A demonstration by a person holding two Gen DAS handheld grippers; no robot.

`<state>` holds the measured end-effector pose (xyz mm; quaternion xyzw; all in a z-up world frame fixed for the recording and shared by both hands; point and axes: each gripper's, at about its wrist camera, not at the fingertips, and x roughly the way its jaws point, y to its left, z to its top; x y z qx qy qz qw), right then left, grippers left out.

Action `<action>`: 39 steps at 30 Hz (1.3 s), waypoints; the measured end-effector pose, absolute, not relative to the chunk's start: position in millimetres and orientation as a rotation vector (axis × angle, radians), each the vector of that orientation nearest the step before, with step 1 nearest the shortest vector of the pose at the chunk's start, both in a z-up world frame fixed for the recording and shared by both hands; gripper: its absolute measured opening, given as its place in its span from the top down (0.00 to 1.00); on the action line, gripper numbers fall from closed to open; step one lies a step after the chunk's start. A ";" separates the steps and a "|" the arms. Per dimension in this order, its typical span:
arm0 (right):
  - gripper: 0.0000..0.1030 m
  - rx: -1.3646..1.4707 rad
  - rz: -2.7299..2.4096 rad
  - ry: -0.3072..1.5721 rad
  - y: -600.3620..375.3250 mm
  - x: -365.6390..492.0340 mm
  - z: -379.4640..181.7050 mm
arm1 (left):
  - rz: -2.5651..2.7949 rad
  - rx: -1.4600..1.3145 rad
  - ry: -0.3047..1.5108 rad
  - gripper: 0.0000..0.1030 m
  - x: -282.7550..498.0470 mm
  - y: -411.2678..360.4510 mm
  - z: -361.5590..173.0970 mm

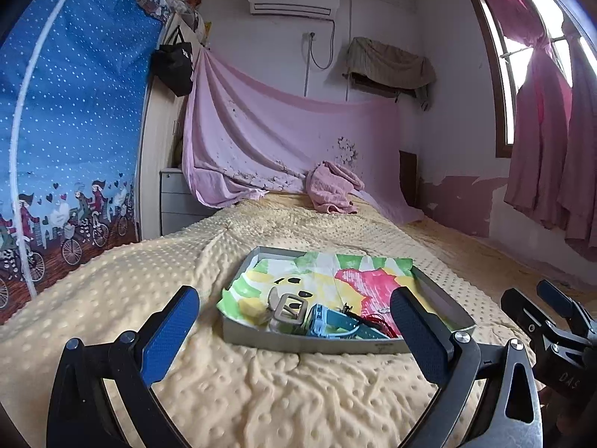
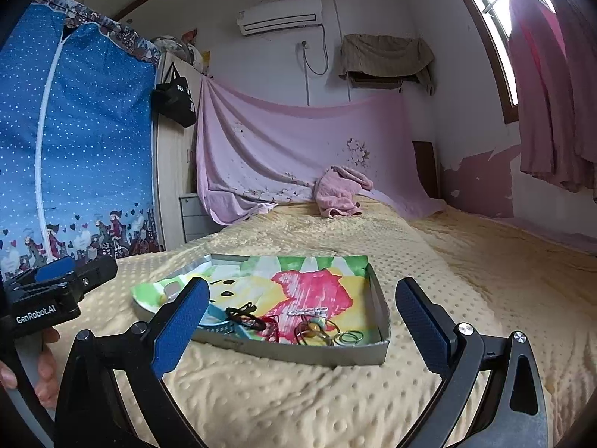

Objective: Organize jewelry

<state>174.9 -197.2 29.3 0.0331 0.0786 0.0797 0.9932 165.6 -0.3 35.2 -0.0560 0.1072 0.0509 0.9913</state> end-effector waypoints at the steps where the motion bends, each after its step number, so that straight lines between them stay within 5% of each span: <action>1: 0.02 0.072 0.163 0.155 -197.5 171.2 29.4 | 0.101 -0.110 0.210 0.00 158.9 -0.3 34.7; 39: 0.01 0.019 0.146 0.250 -195.3 37.1 21.8 | 0.070 -0.023 0.263 0.00 39.0 0.1 4.8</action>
